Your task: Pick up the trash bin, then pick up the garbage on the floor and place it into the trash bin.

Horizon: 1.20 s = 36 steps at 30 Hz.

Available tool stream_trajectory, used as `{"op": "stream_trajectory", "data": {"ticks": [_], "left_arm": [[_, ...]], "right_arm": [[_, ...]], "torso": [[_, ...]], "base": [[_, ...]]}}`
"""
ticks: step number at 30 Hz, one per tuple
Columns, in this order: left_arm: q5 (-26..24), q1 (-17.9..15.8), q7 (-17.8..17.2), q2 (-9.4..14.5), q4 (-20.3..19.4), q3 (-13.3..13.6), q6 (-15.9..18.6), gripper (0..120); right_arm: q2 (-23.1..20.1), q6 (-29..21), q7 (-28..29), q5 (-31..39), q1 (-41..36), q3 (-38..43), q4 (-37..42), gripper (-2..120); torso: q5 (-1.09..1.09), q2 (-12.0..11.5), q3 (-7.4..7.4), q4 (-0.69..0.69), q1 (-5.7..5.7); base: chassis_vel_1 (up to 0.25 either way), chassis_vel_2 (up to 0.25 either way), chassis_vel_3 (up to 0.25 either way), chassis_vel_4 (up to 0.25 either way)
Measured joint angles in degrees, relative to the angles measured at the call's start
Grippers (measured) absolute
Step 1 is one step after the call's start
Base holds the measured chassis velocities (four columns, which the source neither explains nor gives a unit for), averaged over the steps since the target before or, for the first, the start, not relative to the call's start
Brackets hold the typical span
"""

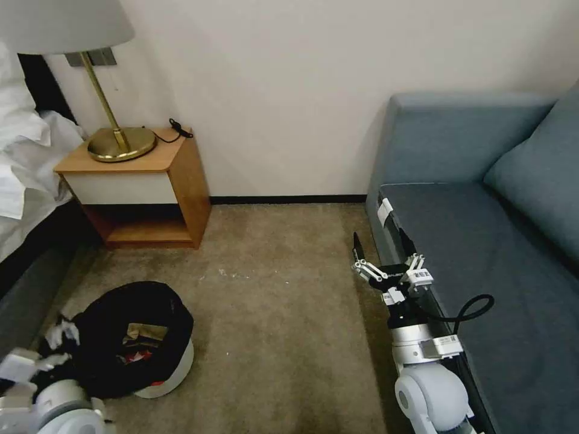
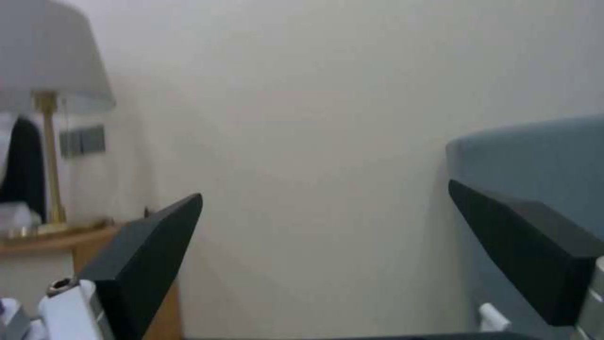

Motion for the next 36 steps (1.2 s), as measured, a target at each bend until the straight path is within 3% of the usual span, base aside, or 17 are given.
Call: {"op": "stream_trajectory", "data": {"ticks": [2,5,6,9,10,11,12,14,16,17,19,21,24,26,27,30,36], "left_arm": [[0.89,0.53,0.75,-0.33,-1.76,0.23,-0.62,84],[4.17,1.76,6.42,-0.34,-5.15,0.22,-7.93,97],[4.17,1.76,6.42,-0.34,-5.15,0.22,-7.93,97],[10.18,3.03,15.53,0.12,-7.40,0.30,-16.48,100],[12.58,3.65,21.39,0.37,-8.04,0.39,-19.55,100],[12.58,3.65,21.39,0.37,-8.04,0.39,-19.55,100],[13.94,4.21,27.03,0.55,-8.73,0.48,-21.33,100],[15.67,4.43,31.05,0.58,-9.32,0.55,-22.52,100],[15.67,4.43,31.05,0.58,-9.32,0.55,-22.52,100],[20.64,4.35,36.04,0.56,-9.55,0.75,-24.12,100],[23.69,4.23,39.00,0.55,-9.54,0.89,-25.10,100],[28.34,4.11,45.60,0.77,-9.29,1.28,-27.01,100],[32.82,4.10,50.46,1.12,-9.20,2.33,-28.79,100],[35.40,4.41,49.84,1.24,-10.51,6.33,-27.48,100],[35.40,4.41,49.84,1.24,-10.51,6.33,-27.48,100],[35.13,5.36,45.82,0.60,-12.12,10.49,-25.24,100],[37.52,6.88,43.45,-0.53,-14.12,10.47,-24.26,100]], "right_arm": [[0.44,0.18,0.34,-0.52,-0.31,0.10,-0.25,100],[0.94,0.41,0.48,-1.22,-0.35,0.51,-0.73,100],[0.94,0.41,0.48,-1.22,-0.35,0.51,-0.73,100],[1.51,1.32,0.04,-1.68,-0.70,1.53,-1.21,100],[1.64,1.42,-0.81,-2.32,-1.60,2.36,-1.14,100],[1.64,1.42,-0.81,-2.32,-1.60,2.36,-1.14,100],[1.79,1.91,-1.91,-3.94,-2.38,3.33,-1.06,100],[1.94,3.00,-2.76,-5.43,-2.78,4.12,-1.14,100],[1.94,3.00,-2.76,-5.43,-2.78,4.12,-1.14,100],[2.10,4.13,-3.12,-6.80,-3.12,4.94,-1.41,100],[2.13,4.27,-2.97,-7.00,-3.41,5.21,-1.46,100],[2.27,4.35,-2.35,-6.90,-3.96,5.55,-1.41,100],[2.50,4.70,-1.77,-7.00,-5.22,6.02,-0.95,100],[2.89,5.11,-0.64,-7.70,-7.24,6.47,-0.39,100],[2.89,5.11,-0.64,-7.70,-7.24,6.47,-0.39,100],[4.18,6.17,-0.22,-7.94,-8.84,7.65,0.16,100],[5.43,6.39,-0.10,-11.09,-8.31,7.45,2.60,100]], "torso": [[-0.08,0.00,0.01,-0.01,0.00],[-0.01,0.00,0.01,-0.01,0.00],[-0.01,0.00,0.01,-0.01,0.00],[0.01,0.00,0.01,0.00,0.01],[-0.01,0.00,0.01,-0.01,0.00],[-0.01,0.00,0.01,-0.01,0.00],[0.00,0.00,0.01,-0.01,0.00],[0.01,0.00,0.00,-0.02,0.00],[0.01,0.00,0.00,-0.02,0.00],[0.01,0.00,0.00,-0.01,0.00],[0.00,0.00,0.01,-0.01,0.01],[0.00,0.00,0.01,-0.01,0.00],[0.00,0.00,0.01,-0.01,0.00],[0.00,0.00,0.01,-0.02,0.00],[0.00,0.00,0.01,-0.02,0.00],[0.00,0.00,0.01,-0.02,0.00],[0.00,0.00,0.01,-0.01,0.00]], "base": [[0.000,0.000,0.000,0.000],[0.000,0.000,0.000,0.000],[0.000,0.000,0.000,0.000],[0.000,0.000,0.000,0.000],[0.000,0.000,0.000,0.000],[0.000,0.000,0.000,0.000],[0.000,0.000,0.000,0.000],[0.000,0.000,0.000,0.000],[0.000,0.000,0.000,0.000],[0.000,0.000,0.000,0.000],[0.000,0.000,0.000,0.000],[0.000,0.000,0.000,0.000],[0.000,0.000,0.000,0.000],[0.000,0.000,0.000,0.000],[0.000,0.000,0.000,0.000],[0.000,0.000,0.000,0.000],[0.000,0.000,0.000,0.000]]}}
